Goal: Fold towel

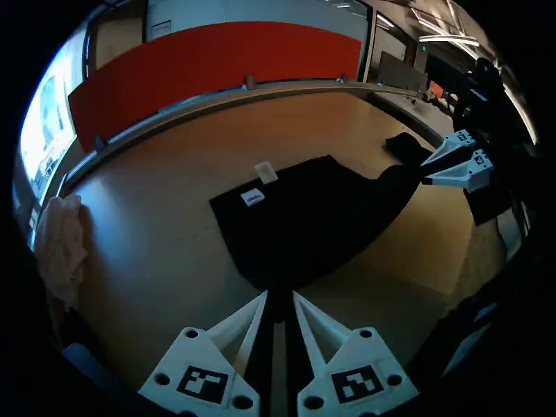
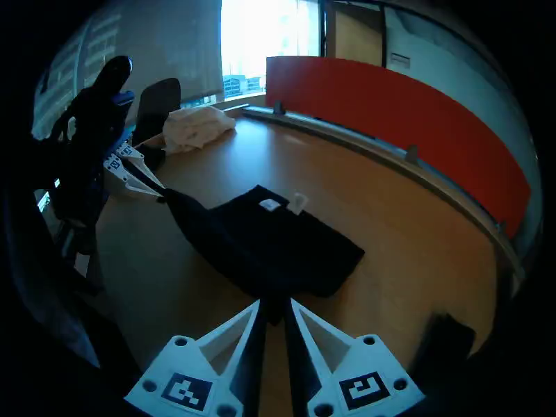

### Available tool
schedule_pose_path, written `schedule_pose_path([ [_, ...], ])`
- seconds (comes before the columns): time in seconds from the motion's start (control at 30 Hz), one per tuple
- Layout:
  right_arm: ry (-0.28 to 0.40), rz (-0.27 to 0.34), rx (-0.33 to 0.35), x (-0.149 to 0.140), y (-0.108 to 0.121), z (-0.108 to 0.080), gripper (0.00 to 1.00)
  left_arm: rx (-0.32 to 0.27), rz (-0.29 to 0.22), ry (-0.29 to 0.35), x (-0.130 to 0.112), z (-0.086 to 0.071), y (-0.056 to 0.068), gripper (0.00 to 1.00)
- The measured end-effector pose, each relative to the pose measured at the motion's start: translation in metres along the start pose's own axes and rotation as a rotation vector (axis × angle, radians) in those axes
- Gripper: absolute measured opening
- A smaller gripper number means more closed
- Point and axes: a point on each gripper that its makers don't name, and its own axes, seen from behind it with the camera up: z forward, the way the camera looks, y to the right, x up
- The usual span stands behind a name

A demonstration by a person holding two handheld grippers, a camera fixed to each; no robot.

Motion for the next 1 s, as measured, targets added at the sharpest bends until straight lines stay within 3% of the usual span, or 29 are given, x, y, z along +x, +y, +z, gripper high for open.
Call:
schedule_pose_path([
  [0.57,0.034,0.018,0.004,0.021,-0.002,-0.032,0.17,-0.015,-0.023,0.015,0.015,-0.032,0.015,0.1],
  [1.0,0.025,0.007,0.012,0.022,-0.003,-0.028,0.17,-0.021,-0.041,0.014,0.018,-0.03,0.02,0.1],
])
